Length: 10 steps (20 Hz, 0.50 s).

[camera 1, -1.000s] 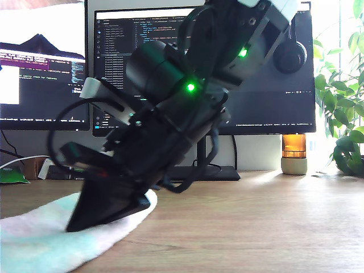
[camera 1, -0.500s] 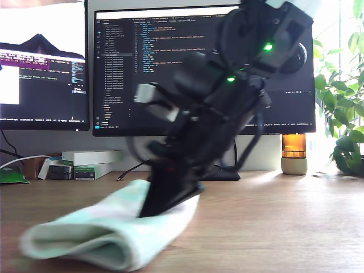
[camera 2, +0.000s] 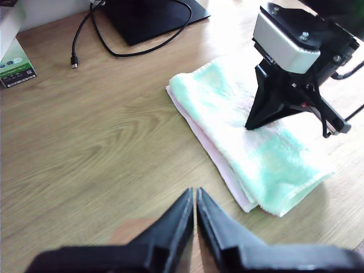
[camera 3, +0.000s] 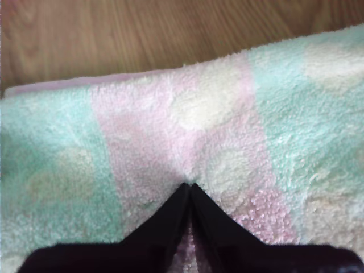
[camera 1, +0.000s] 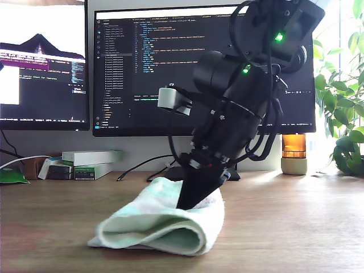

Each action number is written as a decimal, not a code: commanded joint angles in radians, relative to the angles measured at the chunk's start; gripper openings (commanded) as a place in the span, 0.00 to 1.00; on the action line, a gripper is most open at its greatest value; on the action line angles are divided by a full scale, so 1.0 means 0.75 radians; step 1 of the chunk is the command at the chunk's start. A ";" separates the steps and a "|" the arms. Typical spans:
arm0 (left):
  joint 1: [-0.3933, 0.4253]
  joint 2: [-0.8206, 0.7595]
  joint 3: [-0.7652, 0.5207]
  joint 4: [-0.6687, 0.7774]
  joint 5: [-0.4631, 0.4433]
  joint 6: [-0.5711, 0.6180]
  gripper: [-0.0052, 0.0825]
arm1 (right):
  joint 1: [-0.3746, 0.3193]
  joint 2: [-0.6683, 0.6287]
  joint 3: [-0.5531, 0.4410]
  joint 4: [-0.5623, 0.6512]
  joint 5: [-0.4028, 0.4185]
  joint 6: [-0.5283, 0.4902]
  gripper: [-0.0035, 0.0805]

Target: Fold the tea towel to a neat square and place it to the right

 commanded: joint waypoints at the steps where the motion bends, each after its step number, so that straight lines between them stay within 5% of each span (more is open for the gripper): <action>1: 0.003 -0.003 -0.023 0.015 0.008 -0.004 0.04 | -0.040 0.156 -0.076 -0.085 0.073 0.001 0.03; 10: 0.003 -0.003 -0.023 0.024 0.017 -0.004 0.04 | -0.036 0.140 0.220 -0.351 -0.094 0.007 0.03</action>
